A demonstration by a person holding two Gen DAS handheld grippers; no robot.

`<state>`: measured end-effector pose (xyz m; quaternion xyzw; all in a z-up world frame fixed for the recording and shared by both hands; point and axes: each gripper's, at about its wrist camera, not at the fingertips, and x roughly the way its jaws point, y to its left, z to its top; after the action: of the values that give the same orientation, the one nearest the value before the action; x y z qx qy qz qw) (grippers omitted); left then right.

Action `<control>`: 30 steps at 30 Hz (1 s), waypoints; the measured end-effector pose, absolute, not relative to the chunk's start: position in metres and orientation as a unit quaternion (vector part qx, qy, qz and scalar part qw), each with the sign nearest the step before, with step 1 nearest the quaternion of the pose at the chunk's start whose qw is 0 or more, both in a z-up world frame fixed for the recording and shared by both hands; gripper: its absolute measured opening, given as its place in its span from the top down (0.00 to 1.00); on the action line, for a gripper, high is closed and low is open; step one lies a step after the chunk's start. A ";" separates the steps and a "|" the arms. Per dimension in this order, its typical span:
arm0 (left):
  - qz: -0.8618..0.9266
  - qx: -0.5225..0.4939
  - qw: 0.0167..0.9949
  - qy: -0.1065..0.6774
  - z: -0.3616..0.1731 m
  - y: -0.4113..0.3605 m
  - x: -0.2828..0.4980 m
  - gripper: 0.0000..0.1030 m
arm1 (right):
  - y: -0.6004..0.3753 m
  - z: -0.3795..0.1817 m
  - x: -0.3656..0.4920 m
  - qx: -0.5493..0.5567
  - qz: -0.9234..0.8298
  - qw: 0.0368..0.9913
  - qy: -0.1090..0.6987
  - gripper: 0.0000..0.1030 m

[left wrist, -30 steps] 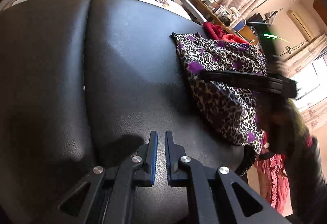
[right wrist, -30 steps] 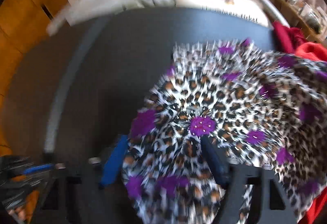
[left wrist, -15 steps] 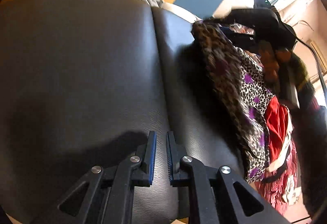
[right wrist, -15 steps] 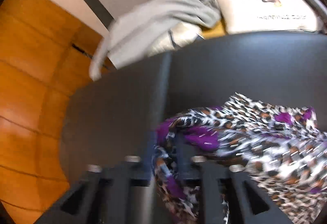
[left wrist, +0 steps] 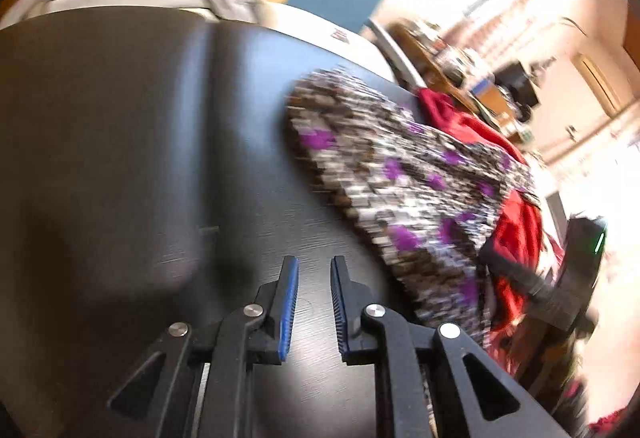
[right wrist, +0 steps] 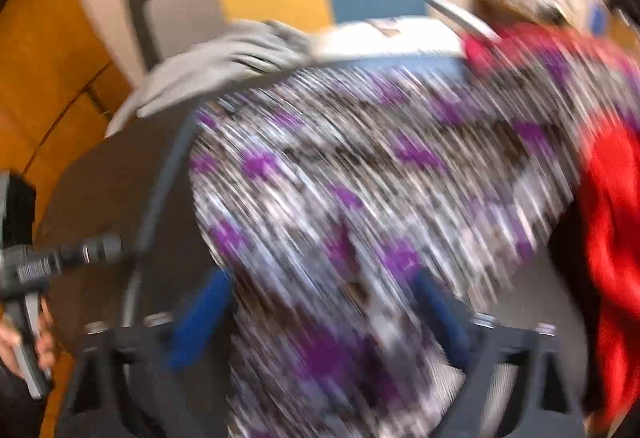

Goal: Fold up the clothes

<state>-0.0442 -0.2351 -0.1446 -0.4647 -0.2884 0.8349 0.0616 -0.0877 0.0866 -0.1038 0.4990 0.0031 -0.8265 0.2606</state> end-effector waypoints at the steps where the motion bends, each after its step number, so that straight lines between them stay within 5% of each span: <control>1: 0.830 -0.472 0.065 -0.290 -0.148 -0.225 -0.055 0.86 | 0.102 -0.114 -0.083 0.511 -0.822 0.250 -0.021 0.48; 3: 0.820 -0.487 0.071 -0.292 -0.156 -0.204 -0.078 0.86 | 0.129 -0.123 -0.070 0.514 -0.823 0.240 -0.040 0.56; 14: 0.778 -0.511 0.074 -0.358 -0.192 -0.160 -0.125 0.86 | 0.147 -0.147 -0.046 0.507 -0.824 0.250 -0.048 0.50; 16: 0.782 -0.499 0.076 -0.366 -0.186 -0.158 -0.123 0.91 | 0.146 -0.144 -0.043 0.500 -0.830 0.245 -0.035 0.63; 17: 0.789 -0.492 0.073 -0.360 -0.180 -0.156 -0.121 0.96 | 0.146 -0.142 -0.042 0.496 -0.833 0.244 -0.033 0.81; 18: 0.804 -0.484 0.064 -0.341 -0.169 -0.155 -0.115 0.96 | 0.148 -0.137 -0.040 0.488 -0.836 0.248 -0.039 0.84; 22: 0.831 -0.465 0.083 -0.293 -0.135 -0.151 -0.097 0.96 | 0.154 -0.126 -0.037 0.474 -0.844 0.247 -0.054 0.86; 23: 0.823 -0.475 0.106 -0.294 -0.132 -0.147 -0.096 0.95 | 0.153 -0.124 -0.036 0.472 -0.844 0.249 -0.051 0.93; 30: 0.742 -0.518 0.238 -0.354 -0.141 -0.114 -0.090 0.84 | 0.113 -0.098 0.000 0.451 -0.826 0.339 -0.018 0.93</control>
<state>-0.0904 -0.1143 -0.1406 -0.5176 -0.3542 0.7417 0.2378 0.0004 0.1127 -0.0980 0.4505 -0.0180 -0.8258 0.3387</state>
